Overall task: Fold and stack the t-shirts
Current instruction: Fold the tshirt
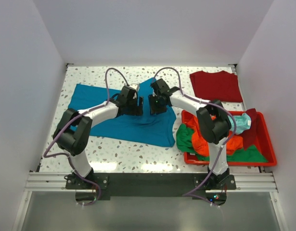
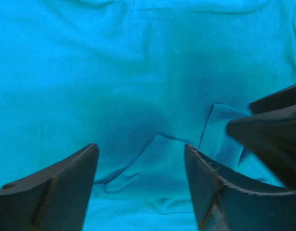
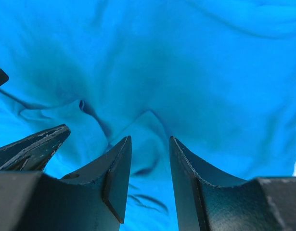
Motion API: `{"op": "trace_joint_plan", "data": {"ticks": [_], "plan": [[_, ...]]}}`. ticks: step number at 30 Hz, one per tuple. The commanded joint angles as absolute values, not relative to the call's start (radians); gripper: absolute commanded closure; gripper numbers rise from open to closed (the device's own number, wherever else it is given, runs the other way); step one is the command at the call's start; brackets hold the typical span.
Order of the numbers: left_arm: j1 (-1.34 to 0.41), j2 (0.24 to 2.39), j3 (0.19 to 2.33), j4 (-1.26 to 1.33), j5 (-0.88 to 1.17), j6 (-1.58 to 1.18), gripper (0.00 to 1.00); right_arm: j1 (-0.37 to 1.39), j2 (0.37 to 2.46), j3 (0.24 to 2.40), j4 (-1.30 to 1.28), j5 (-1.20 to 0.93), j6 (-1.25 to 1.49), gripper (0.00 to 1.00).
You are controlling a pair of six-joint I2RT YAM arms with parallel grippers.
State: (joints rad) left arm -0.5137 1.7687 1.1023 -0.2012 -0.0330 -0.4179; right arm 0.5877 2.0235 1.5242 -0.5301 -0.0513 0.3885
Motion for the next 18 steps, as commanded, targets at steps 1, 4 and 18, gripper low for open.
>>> {"op": "trace_joint_plan", "data": {"ticks": [1, 4, 18], "plan": [[-0.514, 1.781, 1.135, -0.144, -0.009, -0.434, 0.26, 0.600, 2.043, 1.577, -0.494, -0.109, 0.357, 0.59], [-0.520, 1.784, 1.126, -0.143, -0.005, -0.430, 0.29, 0.600, 2.056, 1.577, -0.488, -0.117, 0.356, 0.59], [-0.532, 1.805, 1.108, -0.138, 0.026, -0.431, 0.36, 0.601, 2.102, 1.614, -0.497, -0.091, 0.304, 0.57]]}}
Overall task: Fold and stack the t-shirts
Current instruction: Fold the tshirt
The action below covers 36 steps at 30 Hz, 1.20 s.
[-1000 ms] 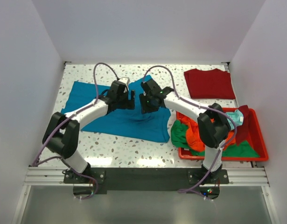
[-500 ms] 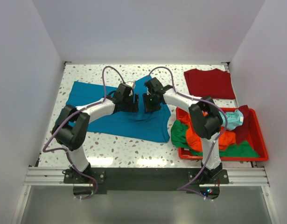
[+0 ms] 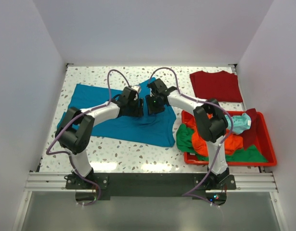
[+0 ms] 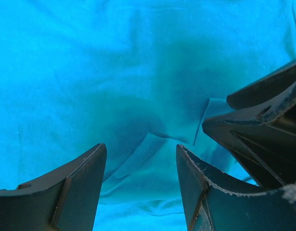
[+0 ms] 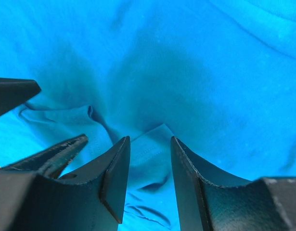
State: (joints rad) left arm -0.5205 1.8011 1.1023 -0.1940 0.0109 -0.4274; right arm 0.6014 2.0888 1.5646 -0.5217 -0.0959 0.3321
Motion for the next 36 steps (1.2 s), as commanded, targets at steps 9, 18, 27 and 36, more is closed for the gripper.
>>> {"op": "trace_joint_plan", "data": {"ticks": [9, 18, 27, 36], "plan": [[-0.537, 1.815, 1.106, -0.140, 0.021, -0.433, 0.36, 0.601, 2.148, 1.643, -0.532, -0.081, 0.273, 0.65], [-0.538, 1.833, 1.120, -0.138, 0.023, -0.431, 0.41, 0.600, 2.155, 1.647, -0.545, -0.066, 0.255, 0.75], [-0.543, 1.853, 1.135, -0.137, 0.017, -0.428, 0.50, 0.601, 2.145, 1.635, -0.554, -0.058, 0.253, 0.97], [-0.552, 1.870, 1.158, -0.143, 0.003, -0.416, 0.56, 0.600, 2.065, 1.634, -0.557, -0.051, 0.293, 1.00]]}}
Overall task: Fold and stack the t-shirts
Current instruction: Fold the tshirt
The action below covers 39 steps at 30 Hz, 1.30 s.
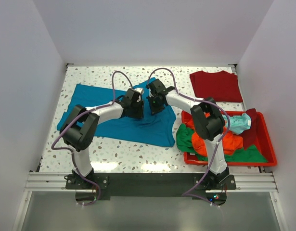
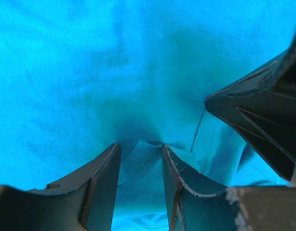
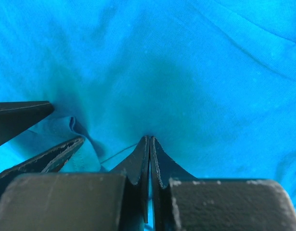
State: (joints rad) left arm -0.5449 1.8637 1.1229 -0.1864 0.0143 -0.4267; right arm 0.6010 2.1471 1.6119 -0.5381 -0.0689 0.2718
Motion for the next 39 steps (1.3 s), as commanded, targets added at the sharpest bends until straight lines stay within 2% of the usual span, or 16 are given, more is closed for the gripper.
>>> {"op": "trace_joint_plan", "data": {"ticks": [1, 13, 20, 39], "plan": [[-0.554, 1.871, 1.158, -0.141, -0.021, -0.414, 0.57, 0.600, 2.057, 1.634, -0.558, -0.049, 0.298, 1.00], [-0.571, 1.879, 1.161, -0.141, -0.057, -0.407, 0.75, 0.600, 2.006, 1.625, -0.586, -0.049, 0.310, 1.00], [-0.574, 1.832, 1.128, -0.118, -0.084, -0.426, 1.00, 0.600, 1.993, 1.605, -0.592, -0.020, 0.328, 1.00], [-0.574, 1.657, 1.017, -0.048, -0.239, -0.457, 1.00, 0.600, 1.937, 1.562, -0.580, 0.063, 0.396, 1.00]]}}
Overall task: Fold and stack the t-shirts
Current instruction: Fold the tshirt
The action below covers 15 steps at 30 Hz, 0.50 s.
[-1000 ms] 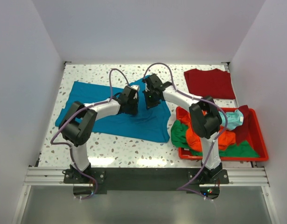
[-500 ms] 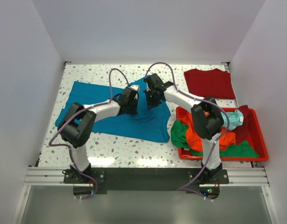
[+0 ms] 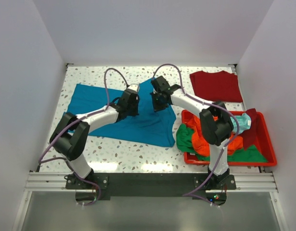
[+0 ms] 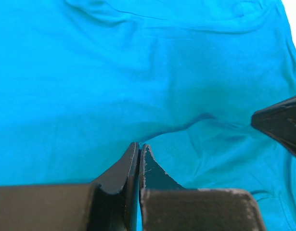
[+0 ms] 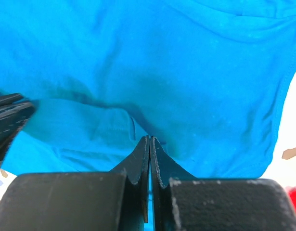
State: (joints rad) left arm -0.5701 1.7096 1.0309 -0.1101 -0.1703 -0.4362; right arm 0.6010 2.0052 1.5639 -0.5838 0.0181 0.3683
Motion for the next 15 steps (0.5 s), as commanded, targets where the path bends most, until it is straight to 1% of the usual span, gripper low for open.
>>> {"op": "trace_joint_plan", "data": {"ticks": [1, 7, 15], "plan": [[-0.574, 1.645, 1.009, -0.048, -0.247, -0.459, 1.00, 0.600, 1.933, 1.562, -0.580, 0.066, 0.402, 1.00], [-0.574, 1.602, 0.970, -0.031, -0.291, -0.476, 1.00, 0.601, 1.934, 1.566, -0.557, 0.080, 0.411, 1.00], [-0.574, 1.595, 0.951, -0.023, -0.337, -0.477, 1.00, 0.600, 1.976, 1.606, -0.543, 0.095, 0.429, 1.00]]}}
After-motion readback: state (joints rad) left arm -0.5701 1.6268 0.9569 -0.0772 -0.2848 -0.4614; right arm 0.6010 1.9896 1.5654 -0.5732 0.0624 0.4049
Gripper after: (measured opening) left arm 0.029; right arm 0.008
